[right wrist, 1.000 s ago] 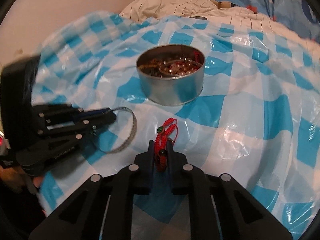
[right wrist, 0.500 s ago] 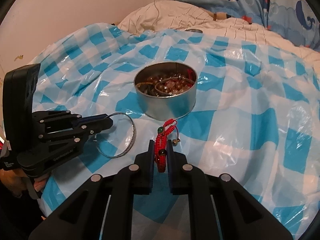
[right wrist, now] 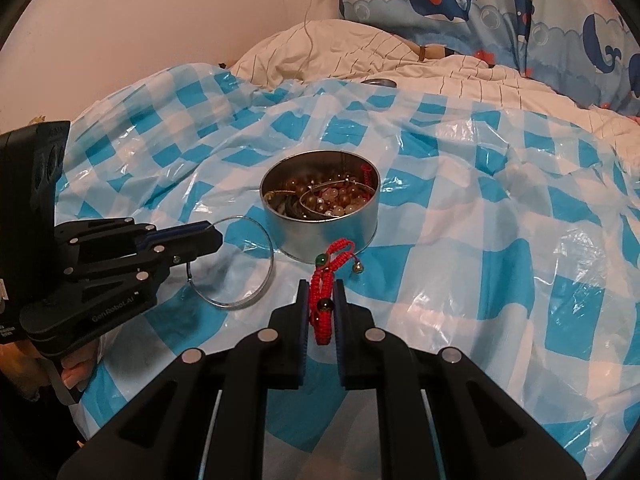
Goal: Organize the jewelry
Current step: 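Carry the bangle with the left gripper while the right gripper carries the red bracelet over the tin, then open the left gripper over the tin while the right gripper releases the red bracelet into it, then withdraw both grippers upward from the tin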
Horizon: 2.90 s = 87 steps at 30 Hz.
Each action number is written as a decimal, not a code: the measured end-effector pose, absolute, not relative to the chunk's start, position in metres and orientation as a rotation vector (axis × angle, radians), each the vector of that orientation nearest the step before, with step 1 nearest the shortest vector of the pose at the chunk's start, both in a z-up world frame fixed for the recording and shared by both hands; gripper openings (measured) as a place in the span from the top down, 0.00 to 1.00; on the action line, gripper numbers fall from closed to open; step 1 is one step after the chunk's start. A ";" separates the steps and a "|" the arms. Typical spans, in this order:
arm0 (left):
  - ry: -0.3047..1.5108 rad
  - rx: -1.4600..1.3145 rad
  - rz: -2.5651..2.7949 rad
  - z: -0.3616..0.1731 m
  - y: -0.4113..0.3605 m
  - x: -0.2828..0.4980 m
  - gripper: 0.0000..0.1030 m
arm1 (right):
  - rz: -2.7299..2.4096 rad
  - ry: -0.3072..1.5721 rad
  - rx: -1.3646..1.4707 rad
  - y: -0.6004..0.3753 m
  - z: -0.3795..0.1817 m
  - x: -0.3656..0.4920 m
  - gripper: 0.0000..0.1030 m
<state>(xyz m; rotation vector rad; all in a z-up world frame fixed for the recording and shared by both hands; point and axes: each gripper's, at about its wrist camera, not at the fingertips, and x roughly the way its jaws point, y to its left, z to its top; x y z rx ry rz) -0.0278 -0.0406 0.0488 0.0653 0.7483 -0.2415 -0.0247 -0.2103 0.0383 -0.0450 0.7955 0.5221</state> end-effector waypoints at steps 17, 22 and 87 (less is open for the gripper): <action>0.651 0.058 -0.297 0.083 -0.050 -0.033 0.94 | 0.517 0.687 -0.039 -0.212 0.059 -0.028 0.88; 0.649 0.043 -0.300 0.089 -0.050 -0.025 0.94 | 0.526 0.656 -0.038 -0.208 0.064 -0.021 0.88; 0.933 0.112 -0.150 0.020 -0.038 -0.010 0.30 | 0.449 0.892 -0.125 -0.194 0.014 -0.023 0.32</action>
